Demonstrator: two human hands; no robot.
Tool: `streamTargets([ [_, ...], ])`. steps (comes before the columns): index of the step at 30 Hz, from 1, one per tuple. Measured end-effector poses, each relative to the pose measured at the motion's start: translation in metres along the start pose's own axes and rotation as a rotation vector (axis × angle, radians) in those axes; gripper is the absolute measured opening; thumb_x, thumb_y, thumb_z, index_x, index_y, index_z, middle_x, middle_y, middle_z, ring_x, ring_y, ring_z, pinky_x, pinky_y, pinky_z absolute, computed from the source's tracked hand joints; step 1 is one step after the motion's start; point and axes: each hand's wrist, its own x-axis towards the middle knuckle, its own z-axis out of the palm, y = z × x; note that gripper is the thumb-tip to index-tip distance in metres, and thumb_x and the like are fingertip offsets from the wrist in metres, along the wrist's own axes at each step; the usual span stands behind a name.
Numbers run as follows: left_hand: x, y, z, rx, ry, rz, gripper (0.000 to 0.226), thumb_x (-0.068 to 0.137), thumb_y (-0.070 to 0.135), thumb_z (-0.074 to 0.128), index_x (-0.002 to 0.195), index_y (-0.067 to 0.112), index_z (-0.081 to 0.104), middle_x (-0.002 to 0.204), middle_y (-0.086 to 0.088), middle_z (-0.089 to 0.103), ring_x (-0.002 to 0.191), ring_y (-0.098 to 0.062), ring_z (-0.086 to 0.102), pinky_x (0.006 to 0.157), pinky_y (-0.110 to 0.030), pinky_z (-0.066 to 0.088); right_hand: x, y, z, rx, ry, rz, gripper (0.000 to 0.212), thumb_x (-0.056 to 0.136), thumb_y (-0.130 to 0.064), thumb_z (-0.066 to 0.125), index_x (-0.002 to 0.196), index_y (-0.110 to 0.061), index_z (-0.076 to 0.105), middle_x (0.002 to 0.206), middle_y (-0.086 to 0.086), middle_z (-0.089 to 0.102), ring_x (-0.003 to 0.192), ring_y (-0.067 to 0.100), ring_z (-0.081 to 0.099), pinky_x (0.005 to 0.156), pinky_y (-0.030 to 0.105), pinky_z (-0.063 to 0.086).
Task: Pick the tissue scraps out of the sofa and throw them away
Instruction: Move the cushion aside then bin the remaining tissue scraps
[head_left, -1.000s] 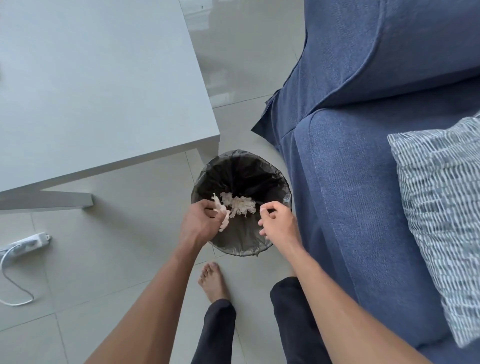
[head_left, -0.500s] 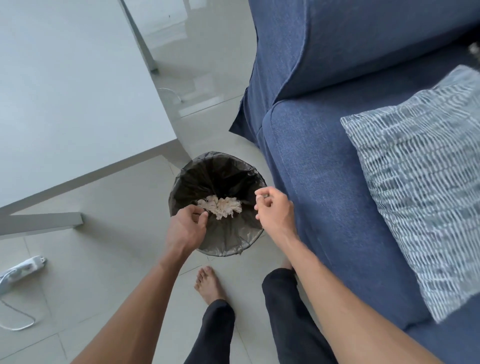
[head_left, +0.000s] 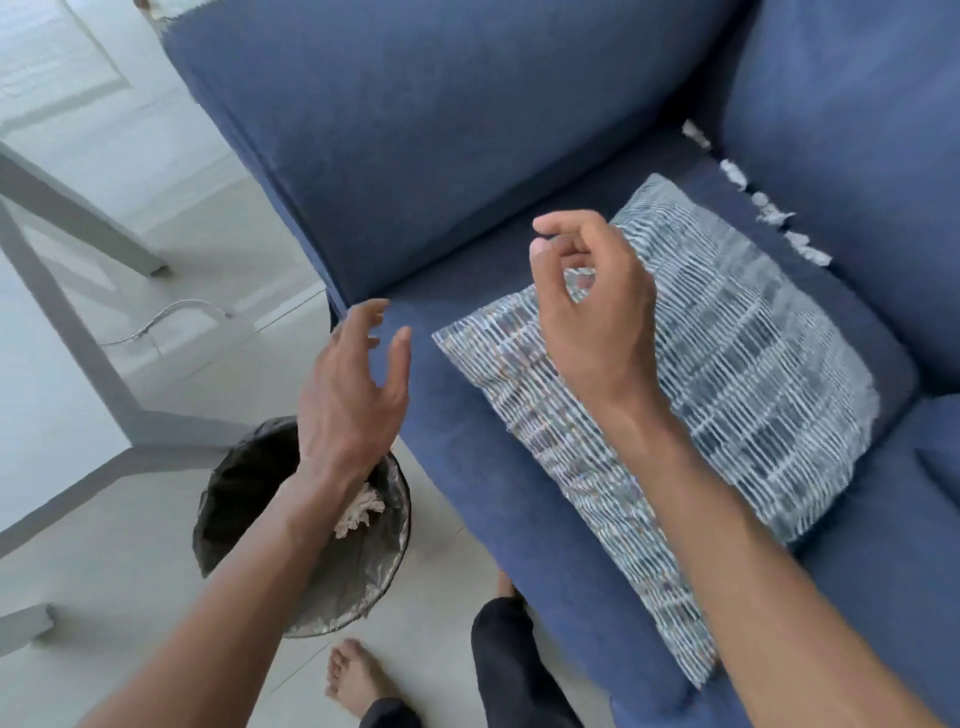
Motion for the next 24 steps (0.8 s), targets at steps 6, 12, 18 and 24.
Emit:
streamTargets([
  [6, 0.038, 0.084, 0.042, -0.015, 0.045, 0.166, 0.037, 0.104, 0.032, 0.054, 0.133, 0.01, 0.059, 0.127, -0.005, 0.068, 0.12, -0.026, 0.063, 0.1, -0.044, 0.051, 0.038, 0.063, -0.081, -0.22, 0.146, 0.072, 0.022, 0.101, -0.027, 0.058, 0.118, -0.018, 0.069, 0.118, 0.002, 0.066, 0.113, 0.025, 0.059, 0.101, 0.048, 0.043],
  [12, 0.081, 0.164, 0.089, 0.003, -0.043, 0.323, 0.033, 0.104, 0.032, 0.054, 0.127, 0.011, 0.064, 0.122, -0.001, 0.07, 0.115, -0.023, 0.065, 0.099, -0.047, 0.053, 0.065, 0.137, -0.15, -0.165, 0.277, 0.292, 0.02, 0.099, -0.022, 0.061, 0.116, -0.017, 0.069, 0.112, 0.001, 0.066, 0.112, 0.023, 0.062, 0.104, 0.051, 0.044],
  [18, 0.114, 0.233, 0.151, -0.093, -0.083, 0.383, 0.02, 0.101, 0.029, 0.058, 0.106, 0.017, 0.072, 0.099, 0.016, 0.07, 0.1, -0.009, 0.068, 0.096, -0.035, 0.055, 0.09, 0.207, -0.189, -0.075, 0.319, 0.594, 0.023, 0.099, -0.027, 0.06, 0.118, -0.016, 0.068, 0.113, 0.005, 0.068, 0.108, 0.02, 0.064, 0.103, 0.044, 0.047],
  [24, 0.144, 0.271, 0.203, -0.025, -0.241, 0.353, 0.018, 0.095, 0.026, 0.061, 0.103, 0.016, 0.074, 0.095, 0.007, 0.076, 0.092, -0.012, 0.07, 0.087, -0.036, 0.058, 0.122, 0.246, -0.184, 0.047, 0.289, 0.819, 0.043, 0.098, -0.037, 0.061, 0.134, -0.014, 0.061, 0.121, 0.006, 0.069, 0.117, 0.024, 0.063, 0.106, 0.043, 0.048],
])
